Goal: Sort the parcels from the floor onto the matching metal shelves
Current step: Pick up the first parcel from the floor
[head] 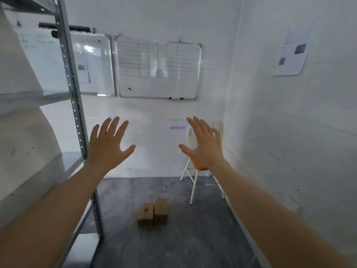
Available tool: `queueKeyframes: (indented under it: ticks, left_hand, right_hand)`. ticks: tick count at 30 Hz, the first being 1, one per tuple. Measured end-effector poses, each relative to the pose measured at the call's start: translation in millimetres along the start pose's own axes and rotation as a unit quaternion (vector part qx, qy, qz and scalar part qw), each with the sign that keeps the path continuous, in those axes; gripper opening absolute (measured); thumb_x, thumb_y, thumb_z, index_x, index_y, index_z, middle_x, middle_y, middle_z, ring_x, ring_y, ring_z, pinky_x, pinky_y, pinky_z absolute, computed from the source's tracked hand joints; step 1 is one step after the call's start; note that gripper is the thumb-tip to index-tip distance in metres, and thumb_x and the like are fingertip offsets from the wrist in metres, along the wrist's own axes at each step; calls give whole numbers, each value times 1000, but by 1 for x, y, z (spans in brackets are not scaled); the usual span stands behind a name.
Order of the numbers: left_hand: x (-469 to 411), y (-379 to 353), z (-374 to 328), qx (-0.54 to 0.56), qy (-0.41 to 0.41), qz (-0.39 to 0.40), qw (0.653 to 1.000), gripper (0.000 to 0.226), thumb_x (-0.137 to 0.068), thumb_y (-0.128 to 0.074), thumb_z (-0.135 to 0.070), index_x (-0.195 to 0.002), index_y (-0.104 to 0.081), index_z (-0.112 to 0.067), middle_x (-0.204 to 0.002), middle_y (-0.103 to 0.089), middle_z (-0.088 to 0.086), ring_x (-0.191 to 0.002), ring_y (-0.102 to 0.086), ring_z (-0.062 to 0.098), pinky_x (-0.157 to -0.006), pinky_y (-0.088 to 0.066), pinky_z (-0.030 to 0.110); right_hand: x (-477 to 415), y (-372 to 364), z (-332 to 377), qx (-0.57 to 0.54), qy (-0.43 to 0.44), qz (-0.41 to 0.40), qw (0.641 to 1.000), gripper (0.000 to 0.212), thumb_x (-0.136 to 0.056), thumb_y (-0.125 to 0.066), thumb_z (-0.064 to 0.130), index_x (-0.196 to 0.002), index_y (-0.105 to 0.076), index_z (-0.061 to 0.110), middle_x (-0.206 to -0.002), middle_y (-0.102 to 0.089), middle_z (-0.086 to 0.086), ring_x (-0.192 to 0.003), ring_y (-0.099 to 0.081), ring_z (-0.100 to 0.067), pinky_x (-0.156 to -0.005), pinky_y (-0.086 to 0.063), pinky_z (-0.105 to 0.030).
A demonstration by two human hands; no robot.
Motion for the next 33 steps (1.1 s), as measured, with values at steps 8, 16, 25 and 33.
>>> queueKeyframes:
  ticks: [8,16,25,33]
  left_hand:
    - [-16,-98,24,-4,8,35,999,75,-77,-29,-56,-138,-43,-14,-146,-40,16,-135,-33,36,-108,-21,52]
    - [-90,-217,100,13,11,80,997,65,-87,-52,-43,-143,-34,-17,-153,-28,12,-141,-22,31,-112,-12,49]
    - [-142,-350,175,9,11,172,985,70,-86,-52,-45,-146,-27,-18,-155,-23,11,-142,-18,30,-113,-11,47]
    - [-187,-473,204,26,35,239,970,68,-81,-62,-33,-141,-38,-12,-150,-33,16,-138,-27,35,-110,-19,53]
  right_hand:
    - [-34,-92,-28,15,-5,50,999,79,-84,-51,57,-149,-16,31,-160,-18,3,-147,-15,-20,-115,-12,-47]
    - [-121,-203,-42,23,-54,68,996,76,-86,-50,56,-149,-17,30,-159,-19,3,-147,-14,-20,-116,-12,-49]
    - [-187,-331,-61,65,-81,128,986,77,-85,-53,55,-149,-17,31,-159,-18,1,-147,-15,-22,-116,-10,-47]
    - [-256,-449,-108,62,-66,182,979,77,-84,-54,54,-149,-20,30,-159,-21,0,-147,-16,-23,-116,-13,-51]
Point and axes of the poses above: each hand's wrist, its own x-axis away from the middle knuckle, its own y-axis out of the back of the hand, z = x × y, the point moved 2 cm from there along -x, towards the middle knuckle
